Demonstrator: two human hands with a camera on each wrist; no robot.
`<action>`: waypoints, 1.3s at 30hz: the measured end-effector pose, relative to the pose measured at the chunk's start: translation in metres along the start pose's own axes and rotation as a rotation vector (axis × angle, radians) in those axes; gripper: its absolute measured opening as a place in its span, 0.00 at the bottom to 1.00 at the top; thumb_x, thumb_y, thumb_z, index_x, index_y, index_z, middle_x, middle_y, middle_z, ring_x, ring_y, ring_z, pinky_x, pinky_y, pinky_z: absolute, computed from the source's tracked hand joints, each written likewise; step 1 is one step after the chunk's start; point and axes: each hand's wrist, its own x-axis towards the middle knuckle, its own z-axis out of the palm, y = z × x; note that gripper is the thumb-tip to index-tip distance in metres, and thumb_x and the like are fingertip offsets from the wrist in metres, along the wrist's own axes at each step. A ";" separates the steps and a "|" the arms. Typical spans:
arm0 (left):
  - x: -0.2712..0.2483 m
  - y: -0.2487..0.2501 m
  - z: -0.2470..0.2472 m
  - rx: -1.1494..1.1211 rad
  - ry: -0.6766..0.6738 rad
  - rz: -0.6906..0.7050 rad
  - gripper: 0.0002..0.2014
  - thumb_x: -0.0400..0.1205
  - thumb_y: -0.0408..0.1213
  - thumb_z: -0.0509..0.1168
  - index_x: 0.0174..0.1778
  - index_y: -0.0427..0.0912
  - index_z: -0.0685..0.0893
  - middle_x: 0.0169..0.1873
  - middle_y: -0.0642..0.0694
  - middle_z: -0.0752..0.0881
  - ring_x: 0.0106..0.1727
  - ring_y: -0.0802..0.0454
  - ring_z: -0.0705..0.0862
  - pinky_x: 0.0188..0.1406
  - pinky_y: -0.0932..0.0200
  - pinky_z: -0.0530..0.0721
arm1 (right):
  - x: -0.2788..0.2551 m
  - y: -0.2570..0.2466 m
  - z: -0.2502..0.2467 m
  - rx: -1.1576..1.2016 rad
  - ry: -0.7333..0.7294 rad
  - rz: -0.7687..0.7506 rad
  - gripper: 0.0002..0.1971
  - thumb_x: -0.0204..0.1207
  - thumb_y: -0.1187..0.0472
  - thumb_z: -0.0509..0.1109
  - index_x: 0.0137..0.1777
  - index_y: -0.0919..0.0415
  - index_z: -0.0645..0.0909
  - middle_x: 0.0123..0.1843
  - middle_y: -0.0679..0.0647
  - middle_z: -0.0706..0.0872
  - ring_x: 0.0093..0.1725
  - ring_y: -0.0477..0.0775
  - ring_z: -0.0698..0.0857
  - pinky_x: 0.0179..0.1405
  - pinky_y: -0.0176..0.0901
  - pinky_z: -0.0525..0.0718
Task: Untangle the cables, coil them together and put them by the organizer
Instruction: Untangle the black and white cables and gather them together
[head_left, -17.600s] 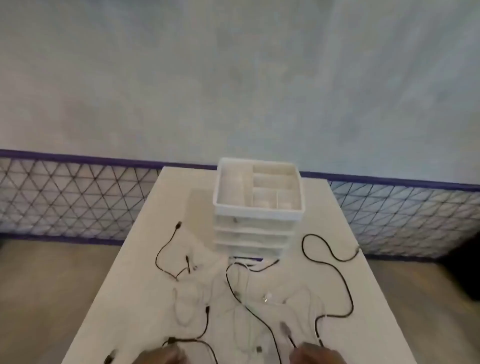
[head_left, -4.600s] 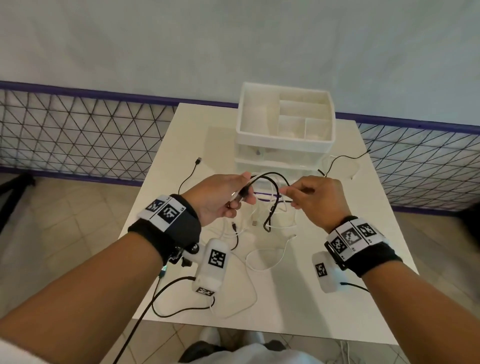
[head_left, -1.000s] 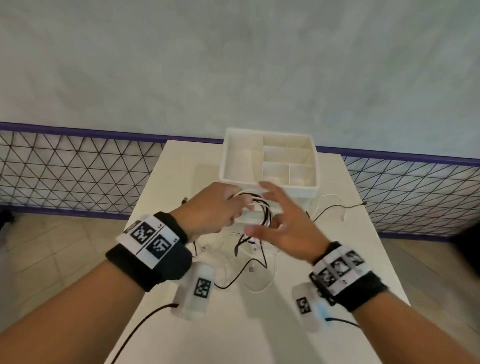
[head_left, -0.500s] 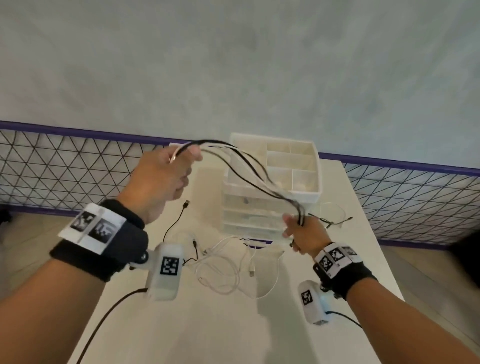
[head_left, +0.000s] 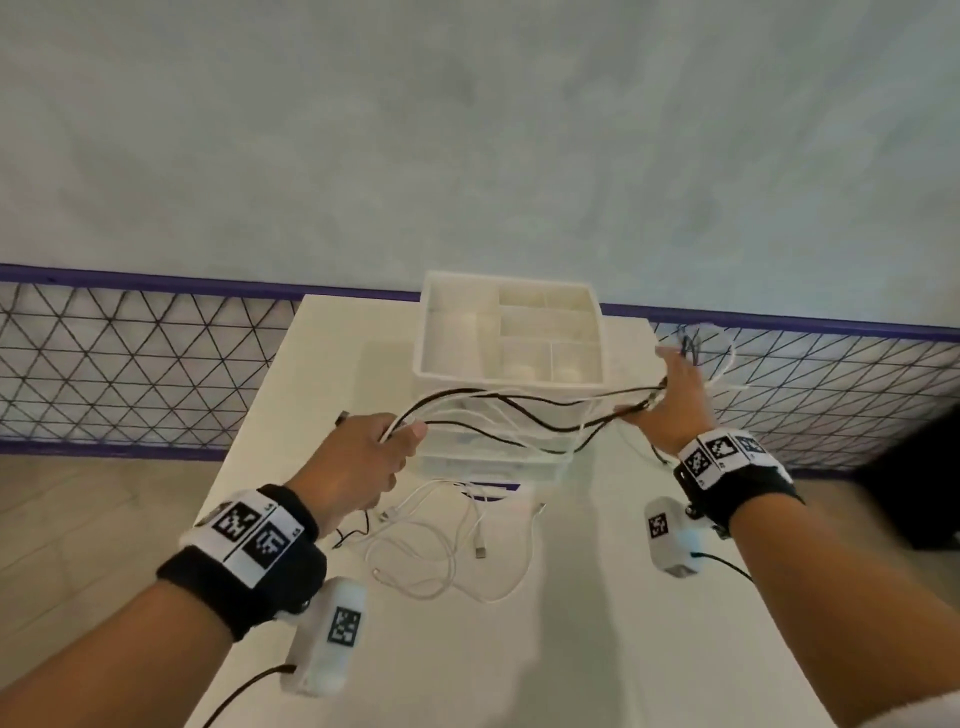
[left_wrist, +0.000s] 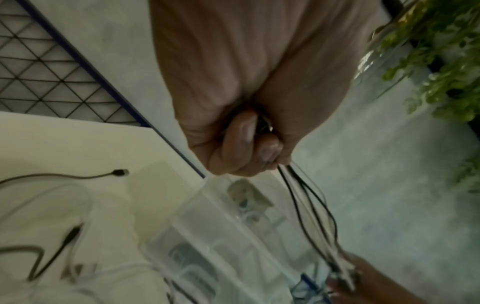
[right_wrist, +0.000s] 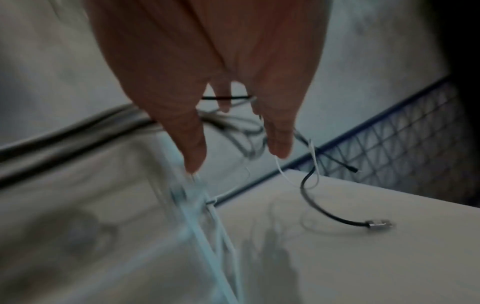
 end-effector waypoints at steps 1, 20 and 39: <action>0.000 -0.004 0.006 0.017 -0.036 -0.027 0.15 0.86 0.45 0.64 0.37 0.43 0.73 0.26 0.51 0.66 0.21 0.57 0.60 0.18 0.64 0.57 | -0.008 0.012 0.008 -0.051 -0.095 0.065 0.48 0.68 0.61 0.84 0.85 0.59 0.60 0.85 0.63 0.62 0.81 0.65 0.69 0.79 0.54 0.69; 0.006 0.053 0.012 -0.017 -0.040 0.084 0.16 0.86 0.49 0.62 0.37 0.44 0.74 0.27 0.48 0.77 0.23 0.56 0.69 0.15 0.64 0.62 | -0.145 0.006 0.156 -0.385 -0.672 -0.266 0.07 0.75 0.60 0.65 0.52 0.54 0.77 0.54 0.52 0.83 0.56 0.63 0.87 0.49 0.46 0.80; 0.013 -0.013 -0.004 0.134 -0.169 0.061 0.16 0.88 0.47 0.60 0.37 0.42 0.73 0.23 0.52 0.72 0.30 0.50 0.83 0.20 0.59 0.73 | -0.039 -0.056 0.004 0.247 0.167 -0.157 0.06 0.86 0.65 0.59 0.55 0.59 0.77 0.40 0.48 0.82 0.38 0.48 0.80 0.33 0.40 0.73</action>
